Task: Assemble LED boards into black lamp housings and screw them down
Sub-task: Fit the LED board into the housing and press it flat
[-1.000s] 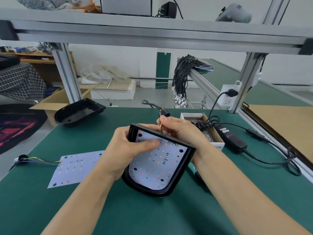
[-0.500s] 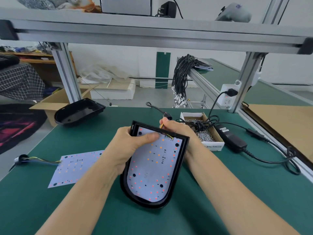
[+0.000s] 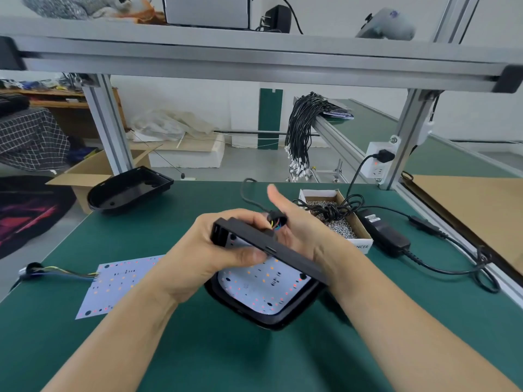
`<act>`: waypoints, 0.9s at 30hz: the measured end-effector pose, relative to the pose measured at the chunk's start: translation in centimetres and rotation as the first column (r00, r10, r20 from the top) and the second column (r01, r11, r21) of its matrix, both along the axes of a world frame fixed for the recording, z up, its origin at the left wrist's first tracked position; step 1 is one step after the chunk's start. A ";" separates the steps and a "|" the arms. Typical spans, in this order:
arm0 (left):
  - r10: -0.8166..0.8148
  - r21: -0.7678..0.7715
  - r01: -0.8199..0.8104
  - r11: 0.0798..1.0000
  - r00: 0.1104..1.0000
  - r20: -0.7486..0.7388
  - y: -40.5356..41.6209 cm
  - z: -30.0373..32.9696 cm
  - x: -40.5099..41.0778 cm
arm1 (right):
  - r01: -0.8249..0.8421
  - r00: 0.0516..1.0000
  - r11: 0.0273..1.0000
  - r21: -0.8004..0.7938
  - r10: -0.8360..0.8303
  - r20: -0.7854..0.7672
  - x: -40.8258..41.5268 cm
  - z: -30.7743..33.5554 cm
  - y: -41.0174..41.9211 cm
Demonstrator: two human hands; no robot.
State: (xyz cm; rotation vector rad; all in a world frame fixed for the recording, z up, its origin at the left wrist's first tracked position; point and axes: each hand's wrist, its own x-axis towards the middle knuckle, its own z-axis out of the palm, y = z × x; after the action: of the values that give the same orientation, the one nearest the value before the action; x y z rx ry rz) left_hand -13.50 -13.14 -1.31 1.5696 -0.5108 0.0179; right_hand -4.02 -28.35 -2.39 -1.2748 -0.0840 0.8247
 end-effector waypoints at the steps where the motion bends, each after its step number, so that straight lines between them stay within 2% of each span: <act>1: -0.013 0.017 0.013 1.000 1.000 -0.004 0.1 0.1 -0.1 | 0.069 0.998 0.995 0.067 -0.068 -0.017 0.2 0.4 0.1; 3: 0.009 0.021 -0.009 1.000 0.999 -0.034 0.5 0.2 -0.1 | 0.178 0.983 0.962 0.209 -0.182 -0.001 0.8 1.0 -0.1; 5: 0.014 -0.008 -0.015 1.000 0.996 -0.092 1.0 0.2 -0.1 | 0.201 0.976 0.947 0.249 -0.216 0.035 1.2 0.9 -0.4; 9: -0.098 -0.030 0.095 0.995 0.988 -0.116 0.6 0.3 -0.1 | 0.202 0.978 0.942 0.267 -0.206 -0.012 1.3 -0.2 -0.6; 12: -0.163 -0.053 0.158 0.986 0.980 -0.115 0.1 0.2 -0.2 | 0.171 0.982 0.961 0.217 -0.186 0.046 1.3 -0.3 -1.0; 15: -0.170 -0.108 0.156 0.982 0.975 -0.145 0.1 0.1 0.0 | 0.178 0.979 0.964 0.197 -0.195 0.067 1.2 -0.2 -1.4; 21: -0.113 -0.019 0.111 0.994 0.985 -0.132 -0.3 0.1 1.2 | 0.280 0.960 0.927 0.248 -0.276 -0.049 0.2 0.1 -0.3; 24: -0.120 -0.085 0.109 0.990 0.983 -0.137 -0.6 0.3 1.5 | 0.310 0.949 0.892 0.330 -0.265 -0.172 -0.6 0.6 0.7; 27: -0.165 -0.144 0.145 0.979 0.977 -0.136 -0.7 0.2 1.8 | 0.323 0.944 0.892 0.317 -0.281 -0.173 -0.9 1.1 1.2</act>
State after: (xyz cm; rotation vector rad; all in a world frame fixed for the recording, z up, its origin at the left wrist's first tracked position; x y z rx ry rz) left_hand -11.74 -13.88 -1.07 1.3850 -0.5042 -0.1787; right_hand -4.87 -27.16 -1.30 -0.8772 0.0688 0.5847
